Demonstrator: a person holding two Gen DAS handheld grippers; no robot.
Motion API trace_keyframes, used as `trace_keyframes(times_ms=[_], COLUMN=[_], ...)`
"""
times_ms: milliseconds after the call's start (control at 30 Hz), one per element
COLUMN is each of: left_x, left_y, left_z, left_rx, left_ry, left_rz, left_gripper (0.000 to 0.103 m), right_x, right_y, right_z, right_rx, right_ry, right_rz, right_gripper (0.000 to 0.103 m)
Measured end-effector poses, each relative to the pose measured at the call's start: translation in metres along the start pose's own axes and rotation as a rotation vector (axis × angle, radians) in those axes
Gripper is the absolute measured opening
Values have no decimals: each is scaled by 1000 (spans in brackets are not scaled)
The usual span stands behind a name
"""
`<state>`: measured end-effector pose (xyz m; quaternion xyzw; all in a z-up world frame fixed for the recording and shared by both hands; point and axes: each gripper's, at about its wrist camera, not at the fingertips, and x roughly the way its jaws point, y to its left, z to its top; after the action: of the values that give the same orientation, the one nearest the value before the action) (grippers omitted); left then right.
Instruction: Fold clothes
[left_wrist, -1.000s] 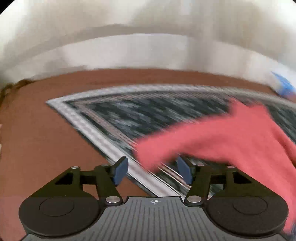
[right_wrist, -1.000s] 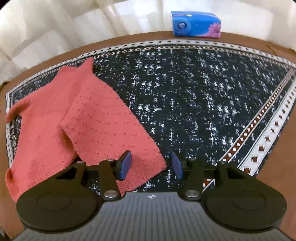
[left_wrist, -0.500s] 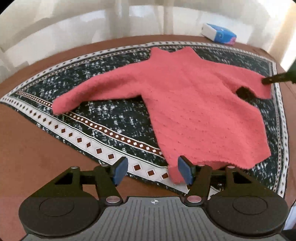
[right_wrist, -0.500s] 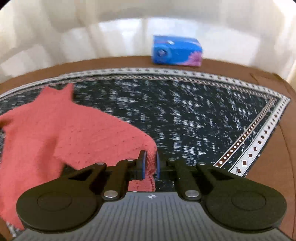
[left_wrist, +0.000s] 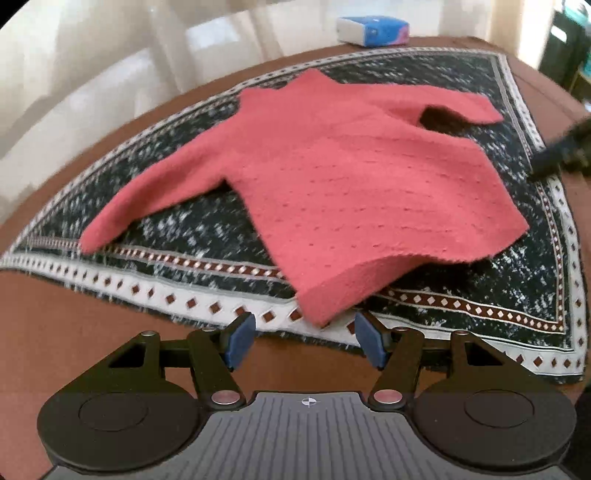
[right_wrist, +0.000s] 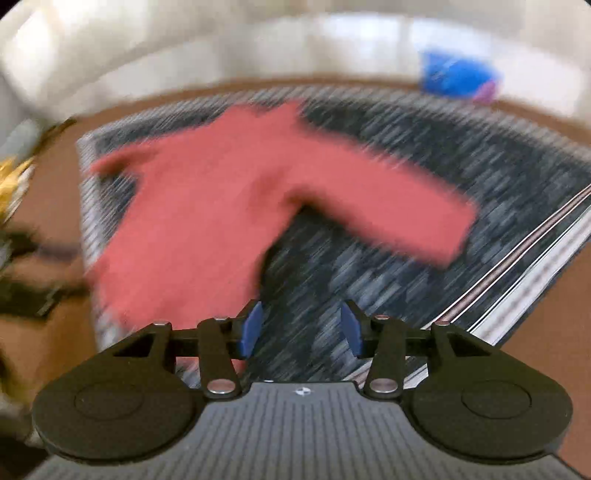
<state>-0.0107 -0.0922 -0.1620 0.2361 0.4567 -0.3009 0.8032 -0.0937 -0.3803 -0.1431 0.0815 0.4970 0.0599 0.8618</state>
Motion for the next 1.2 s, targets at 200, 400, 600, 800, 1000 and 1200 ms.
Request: trace_keyframes(times_ms=[200,400,600,800,1000,1200], left_x=[11,17,-13,-51,-72,-27], left_y=[-10,-12,-1,16,30,16], left_z=[10,16,25,42,47,13], left_rx=[59,51,-69,-171,-235,-216], left_ry=[-19,-18,-100,-155,-145,17], left_rz=[30,21,23,-13,-71,-1], left_gripper=[74,32,12,6,6,32], right_x=[11,26,19,-33,-57,-37], right_y=[36,57,40,10,-4,-11], right_z=[-34,-32,-9,20,35,17], right_rx=[-49,-216,-128,135,254,235], right_ry=[72,45,11,-77,-104,-45], right_rz=[41,-20,6,198,341,233], right_gripper=[52,52,7,6,6,6])
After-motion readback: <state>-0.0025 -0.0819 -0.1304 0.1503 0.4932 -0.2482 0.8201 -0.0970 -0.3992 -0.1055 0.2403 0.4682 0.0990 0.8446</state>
